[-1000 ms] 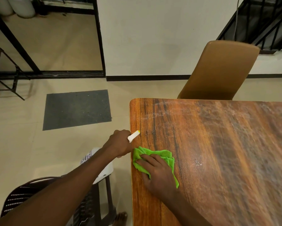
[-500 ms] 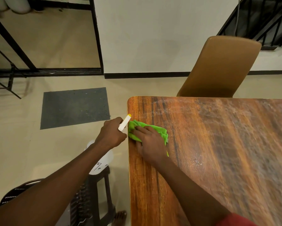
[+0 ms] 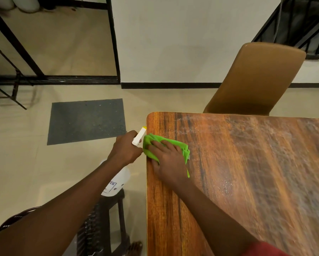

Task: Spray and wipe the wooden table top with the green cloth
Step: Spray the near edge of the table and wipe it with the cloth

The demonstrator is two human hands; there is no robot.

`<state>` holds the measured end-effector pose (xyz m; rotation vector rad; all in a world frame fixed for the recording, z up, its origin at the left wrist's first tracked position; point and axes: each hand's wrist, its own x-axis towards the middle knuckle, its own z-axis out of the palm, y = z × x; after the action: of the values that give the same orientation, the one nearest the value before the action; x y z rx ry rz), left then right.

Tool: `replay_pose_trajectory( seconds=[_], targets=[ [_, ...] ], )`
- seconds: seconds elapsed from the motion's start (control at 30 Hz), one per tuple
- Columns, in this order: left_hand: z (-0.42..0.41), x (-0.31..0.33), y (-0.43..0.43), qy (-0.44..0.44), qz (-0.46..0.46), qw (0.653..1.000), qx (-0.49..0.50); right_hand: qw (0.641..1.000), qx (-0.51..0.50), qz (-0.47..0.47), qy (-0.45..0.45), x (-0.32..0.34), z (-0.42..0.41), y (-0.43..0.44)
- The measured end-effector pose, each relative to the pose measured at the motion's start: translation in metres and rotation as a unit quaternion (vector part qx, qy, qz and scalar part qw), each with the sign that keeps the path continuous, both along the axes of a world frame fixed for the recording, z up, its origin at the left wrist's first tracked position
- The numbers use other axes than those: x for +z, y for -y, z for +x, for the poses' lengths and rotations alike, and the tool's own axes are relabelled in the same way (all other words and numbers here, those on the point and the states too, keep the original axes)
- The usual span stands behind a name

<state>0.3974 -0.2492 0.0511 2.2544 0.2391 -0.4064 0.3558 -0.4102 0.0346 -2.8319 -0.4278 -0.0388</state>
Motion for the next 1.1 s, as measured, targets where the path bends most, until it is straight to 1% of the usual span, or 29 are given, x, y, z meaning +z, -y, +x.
replay_pose_trajectory(
  seconds=[0.1, 0.17, 0.33, 0.43, 0.53, 0.63, 0.77, 0.9, 0.97, 1.1],
  targets=[
    [0.003, -0.002, 0.0, 0.004, -0.004, 1.0, 0.007, 1.0, -0.023, 0.014, 0.001, 0.0, 0.016, -0.003],
    [0.006, -0.003, -0.002, 0.003, -0.011, 1.0, 0.017, 0.999, -0.031, 0.034, 0.002, -0.001, 0.012, -0.004],
    [0.009, -0.011, -0.006, -0.004, -0.021, 0.999, 0.033, 0.999, 0.028, 0.039, 0.015, -0.003, -0.019, -0.007],
    [0.013, -0.011, -0.007, -0.001, -0.03, 0.999, 0.04, 0.999, 0.029, 0.034, 0.019, 0.0, 0.006, -0.007],
    [0.012, -0.011, -0.007, -0.005, -0.027, 0.999, 0.038, 1.0, 0.013, 0.02, -0.018, 0.002, 0.045, -0.009],
    [0.008, -0.011, -0.008, -0.006, -0.037, 0.999, 0.038, 0.999, -0.009, 0.017, -0.025, 0.006, 0.068, -0.01],
    [0.006, -0.012, -0.009, -0.015, -0.027, 0.999, 0.035, 0.998, -0.035, 0.046, -0.024, 0.007, 0.055, -0.013],
    [0.013, -0.012, -0.005, -0.005, -0.029, 0.999, 0.029, 0.998, -0.004, 0.058, 0.003, 0.004, 0.033, -0.015],
    [0.017, -0.01, -0.002, -0.003, -0.034, 0.999, 0.026, 0.998, -0.012, 0.057, 0.017, 0.003, 0.044, -0.012],
    [0.016, -0.01, 0.001, -0.007, -0.024, 0.999, 0.02, 0.999, -0.032, 0.033, -0.006, 0.002, 0.086, -0.015]
  ],
)
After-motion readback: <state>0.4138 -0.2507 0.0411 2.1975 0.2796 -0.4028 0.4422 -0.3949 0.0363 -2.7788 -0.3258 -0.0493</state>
